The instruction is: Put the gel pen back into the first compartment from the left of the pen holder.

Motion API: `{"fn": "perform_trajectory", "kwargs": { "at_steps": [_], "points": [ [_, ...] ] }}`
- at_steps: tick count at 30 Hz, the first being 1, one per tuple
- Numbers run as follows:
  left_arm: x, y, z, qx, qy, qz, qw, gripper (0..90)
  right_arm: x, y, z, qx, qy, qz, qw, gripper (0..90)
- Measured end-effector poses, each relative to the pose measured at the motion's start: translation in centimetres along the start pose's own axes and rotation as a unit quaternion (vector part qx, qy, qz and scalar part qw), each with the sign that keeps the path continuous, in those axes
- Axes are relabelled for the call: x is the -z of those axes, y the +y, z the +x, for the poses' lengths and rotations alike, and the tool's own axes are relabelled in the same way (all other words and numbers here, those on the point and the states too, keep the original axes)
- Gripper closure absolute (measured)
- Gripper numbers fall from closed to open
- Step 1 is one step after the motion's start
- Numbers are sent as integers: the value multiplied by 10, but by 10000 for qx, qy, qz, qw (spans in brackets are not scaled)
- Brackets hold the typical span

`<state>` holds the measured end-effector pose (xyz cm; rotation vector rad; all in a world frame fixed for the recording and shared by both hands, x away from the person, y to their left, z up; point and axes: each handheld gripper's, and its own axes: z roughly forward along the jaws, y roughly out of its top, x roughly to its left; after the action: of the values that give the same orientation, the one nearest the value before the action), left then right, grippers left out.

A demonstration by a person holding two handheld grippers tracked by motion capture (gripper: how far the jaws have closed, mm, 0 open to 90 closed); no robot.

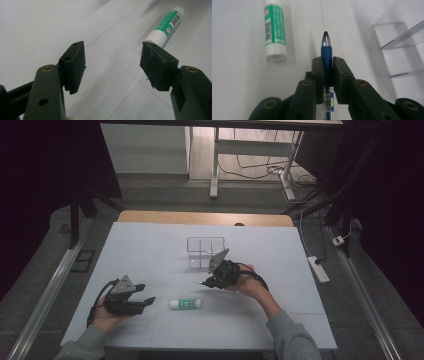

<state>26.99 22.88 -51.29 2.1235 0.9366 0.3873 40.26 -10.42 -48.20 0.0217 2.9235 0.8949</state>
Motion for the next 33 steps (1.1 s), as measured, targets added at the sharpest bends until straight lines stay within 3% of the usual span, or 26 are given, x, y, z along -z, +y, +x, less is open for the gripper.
{"fn": "perform_trajectory", "kwargs": {
  "at_steps": [11, 21, 31, 33],
  "points": [
    [-1, 2, 1, 21, -28, -32, 10000, 366, 26, 0, 0, -318, -246, -644, 9971, 793],
    [-1, 3, 0, 25, -23, -54, 10000, 366, 40, -1, -1, -611, -400, -1135, 9909, 793],
    [0, 3, -1, -12, -16, -58, 10000, 366, 52, -3, -4, -864, -592, -1489, 9833, 794],
    [0, 4, -1, -9, -13, -66, 10000, 366, 53, -4, -5, -882, -633, -1482, 9830, 793]
  ]
}}
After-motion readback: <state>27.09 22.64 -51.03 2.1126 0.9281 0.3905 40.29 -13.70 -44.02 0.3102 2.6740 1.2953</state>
